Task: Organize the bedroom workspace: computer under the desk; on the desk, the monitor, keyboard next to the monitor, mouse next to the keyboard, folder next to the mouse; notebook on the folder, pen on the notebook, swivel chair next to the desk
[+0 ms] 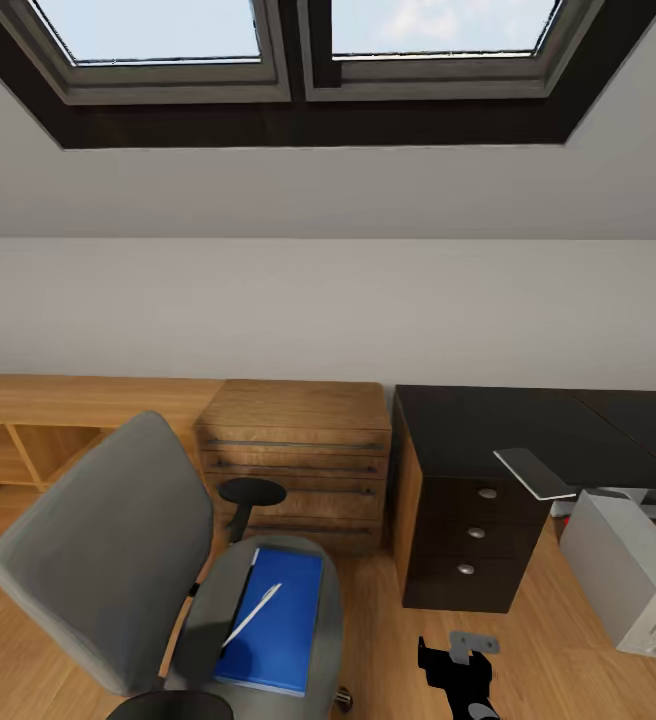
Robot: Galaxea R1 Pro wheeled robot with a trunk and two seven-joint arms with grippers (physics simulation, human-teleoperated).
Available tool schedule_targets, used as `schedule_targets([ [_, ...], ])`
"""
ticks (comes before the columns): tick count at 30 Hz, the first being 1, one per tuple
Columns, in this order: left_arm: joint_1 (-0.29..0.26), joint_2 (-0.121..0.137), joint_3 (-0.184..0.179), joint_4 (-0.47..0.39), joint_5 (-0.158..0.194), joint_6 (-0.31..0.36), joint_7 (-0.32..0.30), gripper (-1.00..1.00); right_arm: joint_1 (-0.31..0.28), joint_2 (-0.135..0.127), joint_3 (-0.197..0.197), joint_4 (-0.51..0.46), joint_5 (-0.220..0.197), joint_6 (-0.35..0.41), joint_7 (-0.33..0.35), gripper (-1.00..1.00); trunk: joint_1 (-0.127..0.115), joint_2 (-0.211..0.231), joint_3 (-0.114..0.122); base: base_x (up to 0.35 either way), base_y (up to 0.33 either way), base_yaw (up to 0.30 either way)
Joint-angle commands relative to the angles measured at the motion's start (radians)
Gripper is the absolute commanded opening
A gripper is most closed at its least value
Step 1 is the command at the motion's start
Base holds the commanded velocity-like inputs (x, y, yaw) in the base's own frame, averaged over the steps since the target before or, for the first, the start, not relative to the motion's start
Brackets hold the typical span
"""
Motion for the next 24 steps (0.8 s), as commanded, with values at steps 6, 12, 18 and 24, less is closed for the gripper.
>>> schedule_targets([
  [6, -0.001, 0.000, -0.008, 0.001, 0.011, -0.002, -0.005, 1.00, -0.001, 0.000, -0.007, 0.002, 0.002, -0.005, -0.001, 1.00, 0.000, -0.001, -0.001, 0.000, 0.290, 0.000],
  [12, 0.000, 0.000, -0.008, 0.001, 0.011, -0.002, -0.005, 1.00, -0.001, 0.000, -0.007, 0.002, 0.002, -0.005, -0.001, 1.00, 0.000, -0.001, -0.001, 0.000, 0.202, 0.000],
  [18, -0.001, 0.000, -0.008, 0.001, 0.011, -0.002, -0.005, 1.00, -0.001, -0.001, -0.007, 0.002, 0.002, -0.005, -0.001, 1.00, 0.000, -0.001, -0.001, 0.000, 0.061, 0.000],
  [24, -0.001, 0.000, -0.008, 0.001, 0.011, -0.002, -0.005, 1.00, -0.001, -0.001, -0.007, 0.002, 0.002, -0.005, -0.001, 1.00, 0.000, -0.001, -0.001, 0.000, 0.016, 0.000],
])
